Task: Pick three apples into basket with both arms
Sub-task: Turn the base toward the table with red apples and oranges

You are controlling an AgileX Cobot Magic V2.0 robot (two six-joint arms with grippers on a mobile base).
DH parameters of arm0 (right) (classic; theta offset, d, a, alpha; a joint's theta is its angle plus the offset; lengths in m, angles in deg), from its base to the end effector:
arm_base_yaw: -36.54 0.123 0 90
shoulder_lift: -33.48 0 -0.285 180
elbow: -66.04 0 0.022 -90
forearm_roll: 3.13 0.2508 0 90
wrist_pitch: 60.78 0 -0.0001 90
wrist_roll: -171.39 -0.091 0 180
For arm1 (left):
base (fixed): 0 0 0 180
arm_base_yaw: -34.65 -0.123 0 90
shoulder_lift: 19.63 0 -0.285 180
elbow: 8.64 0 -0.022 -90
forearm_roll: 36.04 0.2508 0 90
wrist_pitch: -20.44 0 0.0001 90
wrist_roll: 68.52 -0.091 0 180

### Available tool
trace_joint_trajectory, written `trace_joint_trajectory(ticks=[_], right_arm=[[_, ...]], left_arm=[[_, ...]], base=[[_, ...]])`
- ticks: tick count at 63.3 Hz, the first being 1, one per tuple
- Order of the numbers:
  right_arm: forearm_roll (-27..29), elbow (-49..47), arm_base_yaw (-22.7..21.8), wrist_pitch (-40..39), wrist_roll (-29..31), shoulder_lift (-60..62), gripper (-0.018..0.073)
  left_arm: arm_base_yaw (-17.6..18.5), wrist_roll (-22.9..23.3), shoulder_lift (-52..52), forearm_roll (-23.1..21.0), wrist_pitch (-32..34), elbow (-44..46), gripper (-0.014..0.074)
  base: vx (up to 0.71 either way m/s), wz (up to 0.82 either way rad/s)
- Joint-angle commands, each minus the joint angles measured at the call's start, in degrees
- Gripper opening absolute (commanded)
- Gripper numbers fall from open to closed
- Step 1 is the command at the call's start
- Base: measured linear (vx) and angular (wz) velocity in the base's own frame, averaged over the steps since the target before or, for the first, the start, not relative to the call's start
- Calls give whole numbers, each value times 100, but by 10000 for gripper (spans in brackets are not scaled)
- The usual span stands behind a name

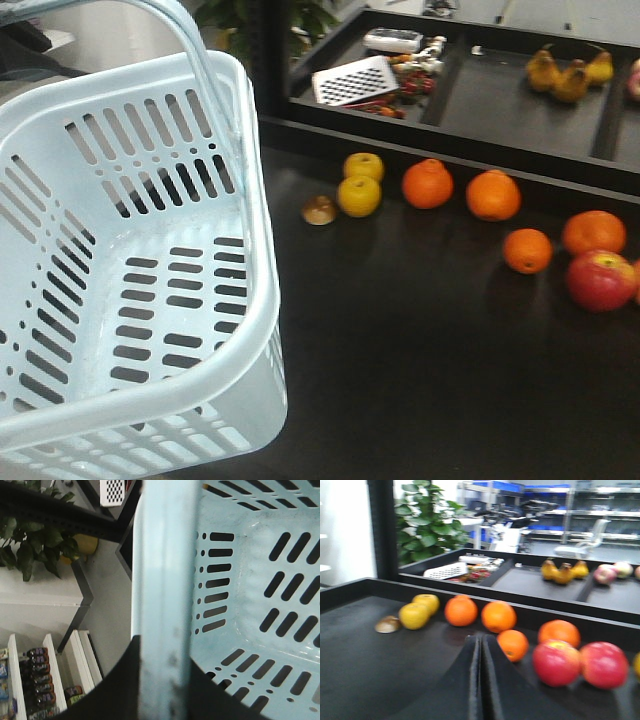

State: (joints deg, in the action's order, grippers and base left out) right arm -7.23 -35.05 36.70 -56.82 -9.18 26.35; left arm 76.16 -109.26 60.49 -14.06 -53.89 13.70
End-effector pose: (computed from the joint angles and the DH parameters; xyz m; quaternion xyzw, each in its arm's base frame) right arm 0.0569 -0.0003 0.1976 -0.0210 0.7067 -0.0225 0.7068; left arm 0.1832 -0.1183 0.5004 0.5694 0.6939 0.1860 0.3997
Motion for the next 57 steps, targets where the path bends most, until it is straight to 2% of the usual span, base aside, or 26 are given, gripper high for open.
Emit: trace_joint_trajectory(ticks=[1, 36, 57], right_arm=[[-65, 69, -9, -448, 56, 73, -9], [-65, 69, -4, -448, 56, 73, -9], [-65, 69, -4, -448, 56, 73, -9]], left_arm=[[2, 54, -135, 130, 286, 186, -6], [2, 54, -135, 83, 286, 186, -6], [2, 54, -135, 83, 286, 186, -6]], base=[[7, -46], [7, -51], [3, -27]])
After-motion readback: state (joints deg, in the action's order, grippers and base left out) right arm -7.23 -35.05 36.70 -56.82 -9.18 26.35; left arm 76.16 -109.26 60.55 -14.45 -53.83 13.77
